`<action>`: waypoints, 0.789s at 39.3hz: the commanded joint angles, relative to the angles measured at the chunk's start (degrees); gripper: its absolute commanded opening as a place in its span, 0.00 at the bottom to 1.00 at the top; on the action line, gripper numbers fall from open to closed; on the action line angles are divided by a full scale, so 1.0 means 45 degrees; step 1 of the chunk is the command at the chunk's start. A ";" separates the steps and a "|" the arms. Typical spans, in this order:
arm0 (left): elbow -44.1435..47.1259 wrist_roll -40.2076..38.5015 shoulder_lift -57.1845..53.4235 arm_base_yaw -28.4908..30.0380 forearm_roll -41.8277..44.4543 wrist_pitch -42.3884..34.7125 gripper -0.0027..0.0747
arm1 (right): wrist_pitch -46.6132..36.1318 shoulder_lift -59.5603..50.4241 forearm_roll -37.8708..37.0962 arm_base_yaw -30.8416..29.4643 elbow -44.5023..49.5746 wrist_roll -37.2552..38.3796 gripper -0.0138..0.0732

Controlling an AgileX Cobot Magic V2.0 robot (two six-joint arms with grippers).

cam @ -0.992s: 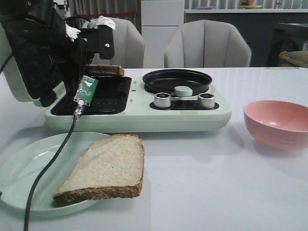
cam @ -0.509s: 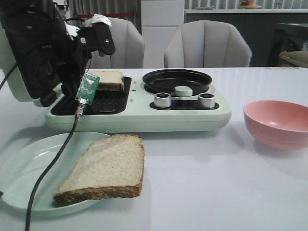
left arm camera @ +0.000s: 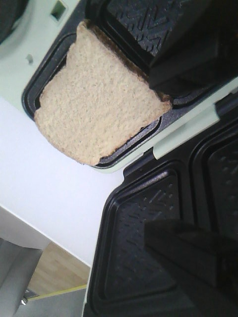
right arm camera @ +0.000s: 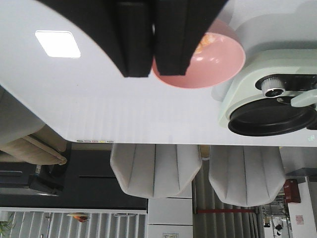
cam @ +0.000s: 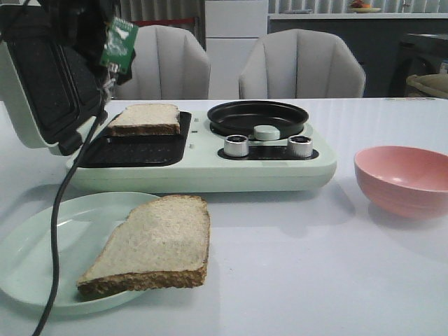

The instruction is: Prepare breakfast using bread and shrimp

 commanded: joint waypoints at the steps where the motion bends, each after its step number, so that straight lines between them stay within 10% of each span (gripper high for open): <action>1: -0.0322 -0.0107 -0.1611 -0.0327 -0.0864 0.0161 0.76 | -0.1123 -0.0271 -0.0164 -0.0042 -0.0196 -0.0072 0.33; 31: 0.4473 0.1992 -1.0024 0.1932 -0.7713 0.1580 0.76 | -0.1123 -0.0271 -0.0164 -0.0042 -0.0196 -0.0072 0.33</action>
